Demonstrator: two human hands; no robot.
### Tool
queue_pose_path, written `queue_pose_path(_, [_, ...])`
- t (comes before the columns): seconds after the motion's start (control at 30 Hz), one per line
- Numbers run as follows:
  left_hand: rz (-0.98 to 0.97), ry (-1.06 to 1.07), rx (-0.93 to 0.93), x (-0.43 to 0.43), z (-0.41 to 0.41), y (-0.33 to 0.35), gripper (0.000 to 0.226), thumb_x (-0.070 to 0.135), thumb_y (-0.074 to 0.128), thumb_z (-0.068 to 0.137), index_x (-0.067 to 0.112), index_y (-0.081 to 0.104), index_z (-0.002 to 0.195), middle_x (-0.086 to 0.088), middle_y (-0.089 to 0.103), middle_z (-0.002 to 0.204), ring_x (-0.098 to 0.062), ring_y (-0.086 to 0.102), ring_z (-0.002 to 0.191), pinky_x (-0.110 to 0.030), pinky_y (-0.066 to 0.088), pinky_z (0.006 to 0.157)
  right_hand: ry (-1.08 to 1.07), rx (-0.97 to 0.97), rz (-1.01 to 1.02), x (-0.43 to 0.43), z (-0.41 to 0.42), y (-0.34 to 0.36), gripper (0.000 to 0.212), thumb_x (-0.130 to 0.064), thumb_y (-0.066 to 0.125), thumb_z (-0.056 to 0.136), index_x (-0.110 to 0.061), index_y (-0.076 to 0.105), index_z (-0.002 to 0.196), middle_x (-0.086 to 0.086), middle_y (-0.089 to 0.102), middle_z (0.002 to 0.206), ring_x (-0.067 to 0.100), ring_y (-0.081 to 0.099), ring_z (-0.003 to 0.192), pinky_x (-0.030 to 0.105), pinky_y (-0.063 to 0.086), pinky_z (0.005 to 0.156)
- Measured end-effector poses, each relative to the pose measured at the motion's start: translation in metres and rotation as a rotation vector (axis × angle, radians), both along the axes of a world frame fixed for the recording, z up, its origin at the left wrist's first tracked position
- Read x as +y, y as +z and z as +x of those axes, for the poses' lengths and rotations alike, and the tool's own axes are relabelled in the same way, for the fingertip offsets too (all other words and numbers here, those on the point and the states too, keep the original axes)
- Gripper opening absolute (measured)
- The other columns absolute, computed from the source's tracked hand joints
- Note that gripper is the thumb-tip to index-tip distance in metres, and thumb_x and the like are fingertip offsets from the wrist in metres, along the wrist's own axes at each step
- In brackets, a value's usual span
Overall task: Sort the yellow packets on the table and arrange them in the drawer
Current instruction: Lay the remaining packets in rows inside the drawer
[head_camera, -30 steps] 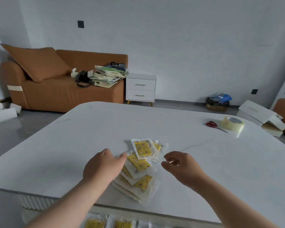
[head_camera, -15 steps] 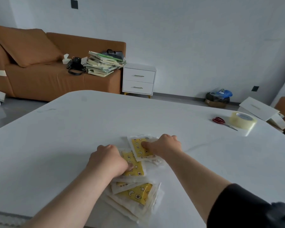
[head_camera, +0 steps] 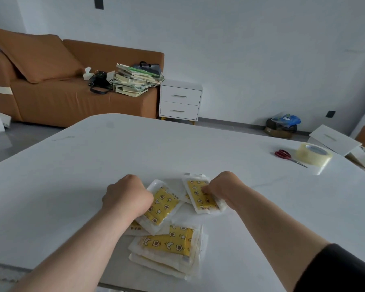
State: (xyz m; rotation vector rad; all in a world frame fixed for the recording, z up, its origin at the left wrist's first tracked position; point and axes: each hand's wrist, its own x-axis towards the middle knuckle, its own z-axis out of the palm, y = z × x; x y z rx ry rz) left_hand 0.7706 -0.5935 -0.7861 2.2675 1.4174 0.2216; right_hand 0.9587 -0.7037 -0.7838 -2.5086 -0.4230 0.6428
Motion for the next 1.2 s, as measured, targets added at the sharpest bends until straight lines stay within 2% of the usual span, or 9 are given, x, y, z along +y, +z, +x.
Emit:
queue_pose_path(0.1, [0.043,0.021,-0.027,0.010,-0.006,0.011,0.008,0.013,0.052,0.077,0.007,0.055,0.082,-0.008,0.057,0.080,-0.025,0.054,0.074,-0.027,0.037,0.055,0.029,-0.070,-0.047,0.004,0.000,-0.003,0.031,-0.029,0.070,0.086,-0.009,0.058,0.107,0.004,0.059,0.087,0.015,0.053,0.069,0.026,0.046,0.065])
queue_pose_path(0.23, [-0.028,-0.008,0.064,0.016,-0.013,0.015,0.012,0.016,0.050,0.081,0.007,0.054,0.087,-0.006,0.057,0.081,-0.020,0.055,0.070,-0.025,0.038,0.057,0.104,-0.199,-0.162,0.007,-0.006,-0.001,0.010,-0.020,0.050,0.087,-0.011,0.054,0.085,0.002,0.056,0.075,0.019,0.057,0.072,0.026,0.047,0.064])
queue_pose_path(0.33, [-0.091,-0.039,0.163,0.009,-0.011,0.009,0.026,0.033,0.050,0.082,0.012,0.058,0.096,-0.004,0.062,0.091,-0.021,0.060,0.081,-0.026,0.044,0.064,0.146,-0.209,-0.227,0.009,-0.014,0.006,0.022,-0.029,0.048,0.089,-0.015,0.052,0.073,0.000,0.059,0.069,0.017,0.059,0.064,0.028,0.051,0.070])
queue_pose_path(0.43, [-0.058,-0.047,0.264,0.004,-0.005,0.005,0.039,0.052,0.059,0.078,0.019,0.060,0.098,0.002,0.062,0.086,-0.017,0.061,0.076,-0.027,0.050,0.070,0.177,-0.223,-0.305,0.014,-0.022,0.011,0.030,-0.042,0.053,0.089,-0.017,0.052,0.073,-0.001,0.058,0.070,0.015,0.055,0.059,0.028,0.050,0.066])
queue_pose_path(0.6, [-0.110,-0.046,0.232,0.002,0.000,0.001,0.054,0.057,0.071,0.073,0.016,0.062,0.107,0.002,0.066,0.087,-0.017,0.065,0.076,-0.027,0.053,0.072,0.164,-0.222,-0.252,0.024,-0.021,0.006,0.036,-0.049,0.068,0.079,-0.018,0.052,0.073,-0.002,0.058,0.074,0.014,0.058,0.066,0.027,0.051,0.071])
queue_pose_path(0.77, [-0.208,-0.011,0.111,0.006,-0.004,0.001,0.060,0.055,0.082,0.067,0.014,0.056,0.103,0.001,0.061,0.085,-0.014,0.058,0.068,-0.027,0.052,0.072,0.074,-0.105,-0.073,0.023,-0.019,0.000,0.053,-0.044,0.084,0.069,-0.010,0.059,0.100,0.007,0.065,0.092,0.024,0.067,0.089,0.034,0.057,0.085])
queue_pose_path(0.9, [-0.290,0.003,0.001,0.010,-0.009,-0.001,0.064,0.046,0.088,0.063,0.012,0.059,0.109,-0.003,0.065,0.099,-0.021,0.063,0.087,-0.031,0.054,0.083,0.058,-0.096,-0.025,0.023,-0.020,-0.004,0.070,-0.040,0.088,0.064,-0.009,0.052,0.116,0.011,0.062,0.104,0.028,0.067,0.092,0.044,0.060,0.082])
queue_pose_path(0.97, [-0.312,0.015,-0.037,0.012,-0.011,0.000,0.067,0.040,0.089,0.064,0.008,0.059,0.115,-0.006,0.065,0.106,-0.024,0.062,0.093,-0.030,0.052,0.083,0.057,-0.105,-0.024,0.024,-0.020,-0.005,0.074,-0.039,0.088,0.065,-0.009,0.049,0.120,0.011,0.061,0.106,0.029,0.067,0.093,0.044,0.060,0.081])
queue_pose_path(1.2, [-0.394,0.071,-0.179,0.020,-0.015,-0.001,0.045,0.024,0.089,0.068,0.006,0.063,0.099,-0.011,0.069,0.094,-0.027,0.067,0.085,-0.032,0.055,0.076,0.026,-0.124,-0.147,0.033,-0.018,0.000,0.096,-0.048,0.087,0.063,-0.005,0.036,0.132,0.010,0.061,0.113,0.030,0.064,0.106,0.041,0.055,0.093])
